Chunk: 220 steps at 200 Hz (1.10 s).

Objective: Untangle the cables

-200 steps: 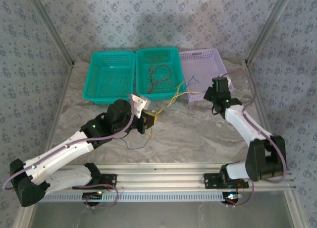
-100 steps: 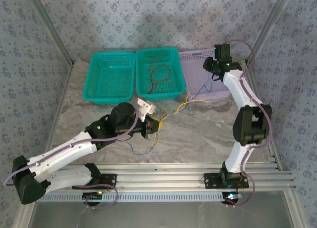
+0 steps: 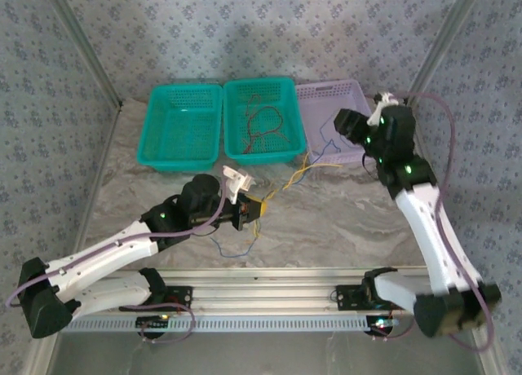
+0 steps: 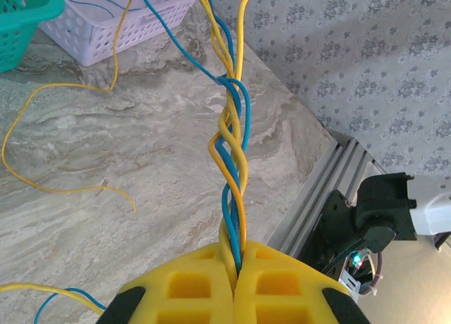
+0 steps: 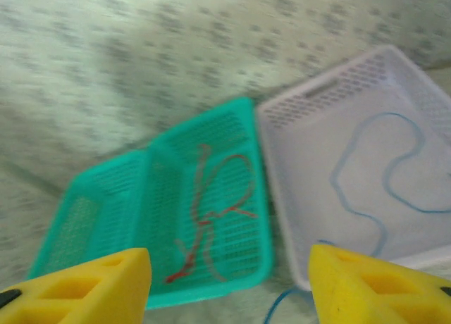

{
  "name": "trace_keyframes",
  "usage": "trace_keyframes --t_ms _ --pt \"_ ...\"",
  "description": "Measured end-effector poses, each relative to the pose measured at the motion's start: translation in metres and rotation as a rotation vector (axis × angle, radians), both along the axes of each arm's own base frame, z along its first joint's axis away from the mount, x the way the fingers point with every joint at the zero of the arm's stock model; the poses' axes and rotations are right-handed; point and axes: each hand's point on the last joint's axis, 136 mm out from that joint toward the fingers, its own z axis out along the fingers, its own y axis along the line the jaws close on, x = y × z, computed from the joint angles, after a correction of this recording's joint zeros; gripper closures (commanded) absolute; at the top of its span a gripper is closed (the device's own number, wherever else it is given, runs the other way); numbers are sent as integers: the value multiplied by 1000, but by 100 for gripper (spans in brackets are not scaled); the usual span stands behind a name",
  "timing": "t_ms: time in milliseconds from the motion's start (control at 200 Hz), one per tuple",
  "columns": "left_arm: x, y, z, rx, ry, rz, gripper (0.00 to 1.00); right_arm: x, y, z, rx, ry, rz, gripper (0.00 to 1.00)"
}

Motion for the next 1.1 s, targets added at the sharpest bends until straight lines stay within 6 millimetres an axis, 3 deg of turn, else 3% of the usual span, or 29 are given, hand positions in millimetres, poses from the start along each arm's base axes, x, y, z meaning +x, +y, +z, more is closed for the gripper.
trace_keyframes --t_ms 95,190,360,460,525,650,824,944,1099 --pt "0 1 4 -27 2 12 100 -34 13 -12 29 -18 74 41" --pt "1 5 14 -77 -4 33 100 -53 13 -50 32 30 93 41" --pt "1 15 30 -171 -1 72 100 -73 24 -129 22 115 143 39" --pt "2 18 34 -206 17 86 100 -76 42 -154 12 136 205 36" --pt "2 18 35 -222 30 91 100 -73 59 -159 0 122 254 36" --pt "1 19 37 -241 45 101 100 -65 85 -162 -9 81 317 34" --pt "-2 26 44 -272 47 111 100 -58 100 -154 55 28 359 34" --pt "-1 30 44 -273 47 135 100 -71 106 -120 127 -54 403 34" --pt "2 34 31 -253 63 167 100 -97 106 -48 230 -184 457 37"
